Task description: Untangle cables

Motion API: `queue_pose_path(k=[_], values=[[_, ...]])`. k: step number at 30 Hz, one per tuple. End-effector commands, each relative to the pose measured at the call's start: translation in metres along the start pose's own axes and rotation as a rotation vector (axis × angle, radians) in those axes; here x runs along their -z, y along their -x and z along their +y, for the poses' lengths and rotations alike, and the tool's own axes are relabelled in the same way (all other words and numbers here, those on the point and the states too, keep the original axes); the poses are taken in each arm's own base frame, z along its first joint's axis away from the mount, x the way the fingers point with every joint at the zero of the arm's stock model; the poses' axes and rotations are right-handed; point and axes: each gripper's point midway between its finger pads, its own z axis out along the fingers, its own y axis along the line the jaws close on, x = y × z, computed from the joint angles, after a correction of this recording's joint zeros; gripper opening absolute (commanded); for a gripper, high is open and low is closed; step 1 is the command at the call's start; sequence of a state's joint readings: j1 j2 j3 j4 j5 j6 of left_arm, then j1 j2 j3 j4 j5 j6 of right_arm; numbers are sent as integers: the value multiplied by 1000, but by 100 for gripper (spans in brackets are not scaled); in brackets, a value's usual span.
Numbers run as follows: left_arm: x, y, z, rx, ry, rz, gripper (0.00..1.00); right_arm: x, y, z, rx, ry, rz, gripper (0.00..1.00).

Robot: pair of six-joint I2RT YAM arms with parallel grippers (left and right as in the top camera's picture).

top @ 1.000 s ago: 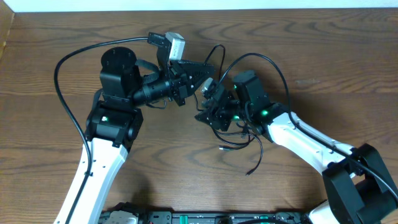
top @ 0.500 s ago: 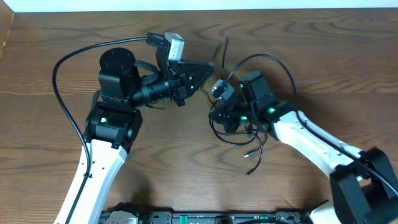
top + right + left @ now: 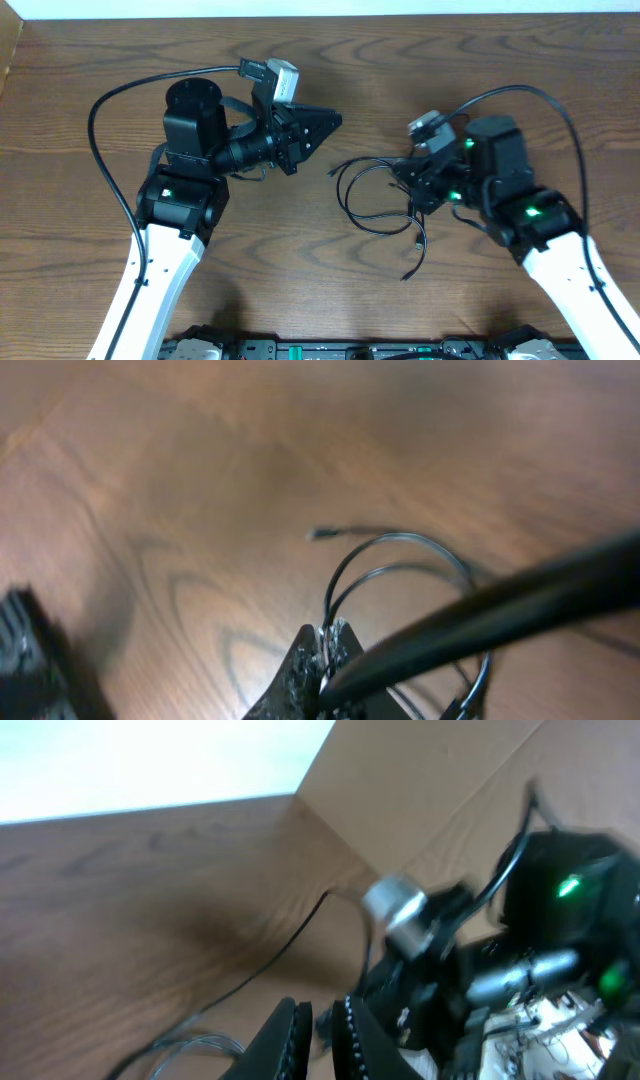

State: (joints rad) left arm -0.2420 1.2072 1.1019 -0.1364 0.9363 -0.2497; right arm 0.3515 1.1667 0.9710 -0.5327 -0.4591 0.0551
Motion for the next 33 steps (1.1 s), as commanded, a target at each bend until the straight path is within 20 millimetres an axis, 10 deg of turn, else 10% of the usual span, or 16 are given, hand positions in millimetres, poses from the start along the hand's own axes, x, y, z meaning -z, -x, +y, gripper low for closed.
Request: queue_pose_path(k=[1,16,25,33], values=[[3,-6,1,-31,15,18,14,34,41,-6,-90,-52,-106,1],[7,-54,10,-82,39,188,14,106,116,-29,-242,-286,-64,1],[3,-71,17,-52,38,246,14,142,204,25,-158,-77,-235,1],[-7,-90,18,-53,12,296,14,143,216,46,-121,53,-255,1]])
